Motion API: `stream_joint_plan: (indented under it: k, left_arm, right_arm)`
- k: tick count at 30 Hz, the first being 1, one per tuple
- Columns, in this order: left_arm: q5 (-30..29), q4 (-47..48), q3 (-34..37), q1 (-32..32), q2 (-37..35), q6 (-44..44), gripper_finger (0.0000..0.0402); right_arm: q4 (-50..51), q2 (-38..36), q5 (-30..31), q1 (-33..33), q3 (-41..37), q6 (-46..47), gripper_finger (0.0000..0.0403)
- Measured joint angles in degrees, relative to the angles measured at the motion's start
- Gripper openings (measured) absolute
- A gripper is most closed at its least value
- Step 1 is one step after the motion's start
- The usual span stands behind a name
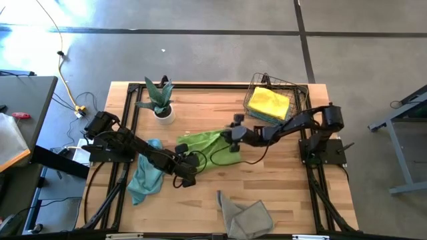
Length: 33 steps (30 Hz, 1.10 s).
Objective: Fold microfiber towels
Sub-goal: Fold the green towel
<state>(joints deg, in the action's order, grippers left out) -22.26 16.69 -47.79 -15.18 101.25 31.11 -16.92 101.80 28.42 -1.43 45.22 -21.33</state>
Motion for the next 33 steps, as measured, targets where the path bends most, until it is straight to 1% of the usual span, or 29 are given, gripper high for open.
stream_joint_plan:
  k: [2, 3, 4, 5, 7, 9, 11, 12, 14, 18, 20, 22, 25, 29, 33]
  left_arm:
    - [0.01, -0.02, 0.00, 0.00, 0.00, 0.03, 0.0060]
    - [0.02, -0.01, -0.02, 0.00, 0.00, 0.07, 0.0060]
    - [0.00, 0.00, -0.02, 0.00, 0.00, 0.09, 0.0060]
    - [0.00, -0.02, -0.02, 0.02, 0.00, 0.11, 0.0060]
    - [0.00, 0.00, -0.02, 0.02, 0.00, -0.11, 0.0060]
    - [0.01, 0.00, -0.02, 0.02, 0.00, -0.24, 0.0060]
    - [0.01, -0.01, -0.03, 0.02, 0.00, -0.26, 0.0060]
    - [0.01, 0.01, -0.12, 0.02, 0.00, -0.26, 0.0060]
    - [0.11, 0.22, -0.46, 0.02, 0.00, -0.26, 0.0060]
    - [0.54, 0.26, -1.42, -0.46, 0.12, -0.35, 0.0060]
    - [1.31, 0.30, -1.89, -1.01, 0.17, -1.31, 0.0060]
    - [2.65, 0.35, -2.50, -1.64, 0.24, -2.87, 0.0060]
    - [4.73, 0.47, -3.42, -2.61, 0.31, -5.80, 0.0060]
    - [3.80, 0.44, -4.46, -3.74, 0.33, -8.55, 0.0060]
    - [2.76, 0.40, -4.68, -4.03, 0.31, -8.81, 0.0060]
  right_arm:
    - [4.25, -1.90, 7.70, 1.14, 1.77, -0.83, 0.0149]
    - [7.07, -3.05, 9.92, 1.87, 2.90, -0.64, 0.0152]
    - [10.69, -4.29, 10.62, 2.76, 4.09, 0.38, 0.0154]
    - [14.71, -5.52, 10.06, 3.75, 5.26, 2.25, 0.0155]
    - [23.56, -8.00, 4.89, 5.53, 8.09, 7.92, 0.0154]
    - [31.93, -10.29, -3.60, 7.01, 10.54, 14.79, 0.0151]
    - [36.61, -11.46, -12.39, 7.99, 12.02, 20.08, 0.0147]
    - [38.18, -11.75, -15.35, 8.47, 12.14, 21.89, 0.0145]
    - [39.69, -11.89, -17.77, 9.42, 12.09, 24.52, 0.0142]
    - [43.74, -10.31, -17.90, 11.64, 12.04, 27.08, 0.0140]
    - [44.10, -8.87, -18.12, 13.22, 12.01, 25.93, 0.0140]
    - [43.44, -6.81, -18.20, 14.90, 12.03, 22.80, 0.0140]
    - [43.73, -3.44, -16.82, 17.00, 11.99, 19.72, 0.0140]
    - [42.05, -0.46, -16.62, 19.06, 11.99, 19.96, 0.0139]
    - [40.69, 0.35, -16.55, 21.42, 11.99, 21.38, 0.0139]
